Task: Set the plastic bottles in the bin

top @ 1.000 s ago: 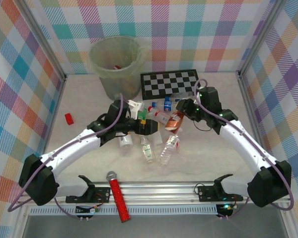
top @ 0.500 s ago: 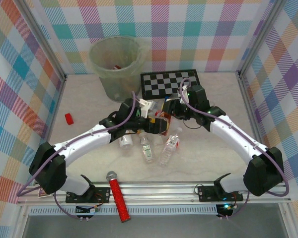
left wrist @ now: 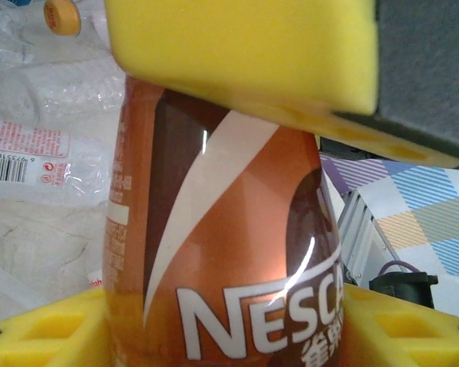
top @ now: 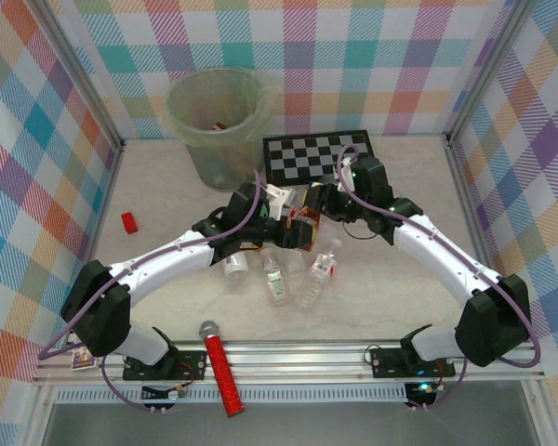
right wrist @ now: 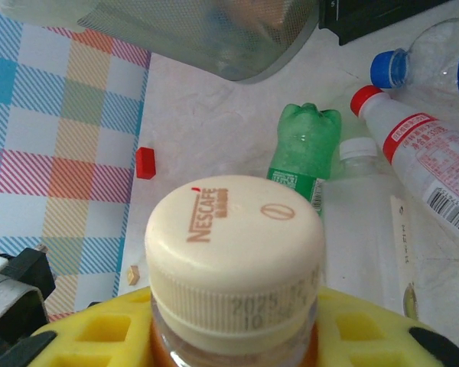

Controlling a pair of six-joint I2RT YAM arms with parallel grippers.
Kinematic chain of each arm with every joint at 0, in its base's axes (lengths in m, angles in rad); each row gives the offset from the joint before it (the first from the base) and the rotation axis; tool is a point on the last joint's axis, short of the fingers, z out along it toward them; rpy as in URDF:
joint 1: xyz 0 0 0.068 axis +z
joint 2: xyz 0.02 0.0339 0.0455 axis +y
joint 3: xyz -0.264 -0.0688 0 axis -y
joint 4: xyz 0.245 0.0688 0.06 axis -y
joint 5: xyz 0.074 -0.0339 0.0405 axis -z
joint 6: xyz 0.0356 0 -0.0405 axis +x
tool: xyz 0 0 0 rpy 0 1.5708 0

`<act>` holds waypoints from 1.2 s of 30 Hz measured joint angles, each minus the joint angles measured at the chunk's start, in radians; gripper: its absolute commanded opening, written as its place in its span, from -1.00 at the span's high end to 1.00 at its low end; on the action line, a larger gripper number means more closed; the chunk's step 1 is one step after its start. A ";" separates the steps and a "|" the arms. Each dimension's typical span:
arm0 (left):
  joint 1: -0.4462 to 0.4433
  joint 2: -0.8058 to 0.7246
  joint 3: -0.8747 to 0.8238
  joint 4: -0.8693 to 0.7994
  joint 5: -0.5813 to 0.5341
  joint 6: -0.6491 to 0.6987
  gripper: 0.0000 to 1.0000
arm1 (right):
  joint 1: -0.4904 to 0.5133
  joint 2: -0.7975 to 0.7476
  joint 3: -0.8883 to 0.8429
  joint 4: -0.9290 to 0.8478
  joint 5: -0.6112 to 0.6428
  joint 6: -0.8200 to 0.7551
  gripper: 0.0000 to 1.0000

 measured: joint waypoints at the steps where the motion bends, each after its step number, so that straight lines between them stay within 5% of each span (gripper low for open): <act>1: 0.000 0.000 0.001 0.001 0.001 0.000 -0.13 | 0.001 0.000 0.011 -0.018 0.011 -0.008 0.09; 5: -0.001 0.003 0.005 0.002 -0.012 0.001 0.04 | 0.002 -0.012 0.035 -0.069 0.057 -0.027 -0.30; 14: -0.001 0.044 0.015 -0.002 -0.042 0.001 0.05 | -0.016 -0.098 0.073 -0.251 0.212 -0.064 -0.76; 23: 0.048 0.043 0.107 -0.124 -0.056 0.069 0.05 | -0.111 -0.219 0.072 -0.378 0.325 -0.073 -0.81; 31: 0.228 0.043 0.403 -0.294 -0.086 0.210 0.04 | -0.111 -0.228 -0.043 -0.417 0.366 -0.031 -0.81; 36: 0.376 0.045 0.472 -0.282 -0.043 0.210 0.20 | -0.112 -0.276 -0.101 -0.437 0.390 0.000 -0.81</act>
